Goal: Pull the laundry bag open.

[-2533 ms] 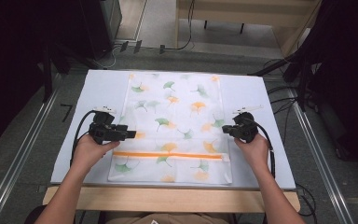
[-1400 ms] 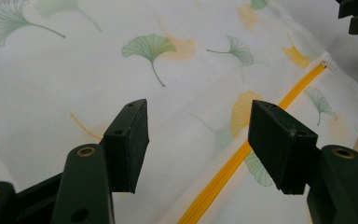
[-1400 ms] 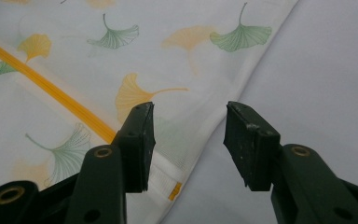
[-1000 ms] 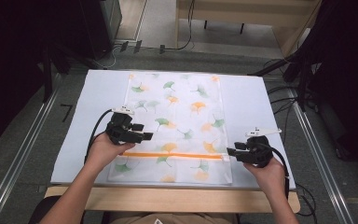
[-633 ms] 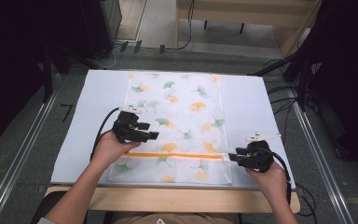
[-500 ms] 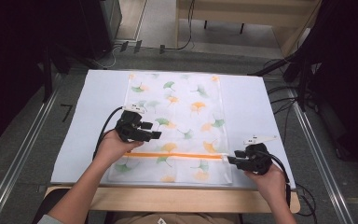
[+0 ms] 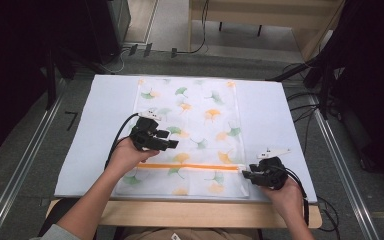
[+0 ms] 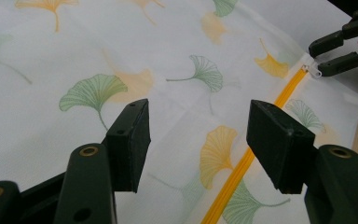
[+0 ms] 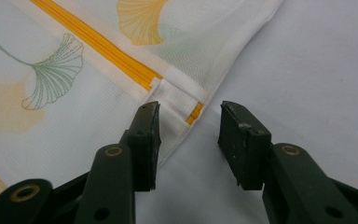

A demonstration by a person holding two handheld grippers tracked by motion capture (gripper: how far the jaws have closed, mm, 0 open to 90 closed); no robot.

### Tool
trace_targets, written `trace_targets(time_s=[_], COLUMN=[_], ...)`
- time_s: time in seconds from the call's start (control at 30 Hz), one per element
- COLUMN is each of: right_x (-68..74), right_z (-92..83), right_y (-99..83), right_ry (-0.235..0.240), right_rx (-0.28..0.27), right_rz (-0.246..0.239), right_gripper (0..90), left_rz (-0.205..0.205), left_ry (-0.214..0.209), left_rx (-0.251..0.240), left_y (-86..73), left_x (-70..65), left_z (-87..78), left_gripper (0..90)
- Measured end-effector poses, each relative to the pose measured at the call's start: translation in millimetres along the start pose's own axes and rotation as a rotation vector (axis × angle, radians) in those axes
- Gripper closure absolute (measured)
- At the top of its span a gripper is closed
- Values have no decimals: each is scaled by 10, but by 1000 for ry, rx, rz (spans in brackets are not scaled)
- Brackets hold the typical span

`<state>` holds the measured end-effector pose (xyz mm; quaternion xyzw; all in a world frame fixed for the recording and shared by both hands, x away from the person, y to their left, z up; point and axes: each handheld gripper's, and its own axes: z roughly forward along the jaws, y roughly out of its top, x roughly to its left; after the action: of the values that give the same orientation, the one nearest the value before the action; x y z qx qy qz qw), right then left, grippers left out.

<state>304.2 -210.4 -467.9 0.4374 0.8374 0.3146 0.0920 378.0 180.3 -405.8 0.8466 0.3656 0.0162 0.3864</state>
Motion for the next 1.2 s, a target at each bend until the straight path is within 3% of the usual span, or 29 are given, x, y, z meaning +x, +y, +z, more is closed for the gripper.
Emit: trace_targets(time_s=[0.57, 0.73, 0.93, 0.97, 1.2], right_x=[83, 132, 105, 106, 62], right_z=[101, 114, 123, 128, 132], right_y=[98, 119, 131, 144, 194], right_ry=[-37, -52, -22, -13, 33], right_rx=[0, 5, 4, 9, 32], right_rz=[-41, -57, -39, -25, 3], right_gripper=[611, 695, 769, 825, 855], left_rz=[3, 2, -3, 0, 15], left_ry=[2, -1, -37, -39, -84], left_rx=[12, 10, -1, 0, -16], left_y=[-5, -6, -7, -6, -12], left_x=[0, -12, -36, -43, -146], left_z=[21, 30, 60, 64, 138], left_gripper=[400, 400, 416, 426, 465])
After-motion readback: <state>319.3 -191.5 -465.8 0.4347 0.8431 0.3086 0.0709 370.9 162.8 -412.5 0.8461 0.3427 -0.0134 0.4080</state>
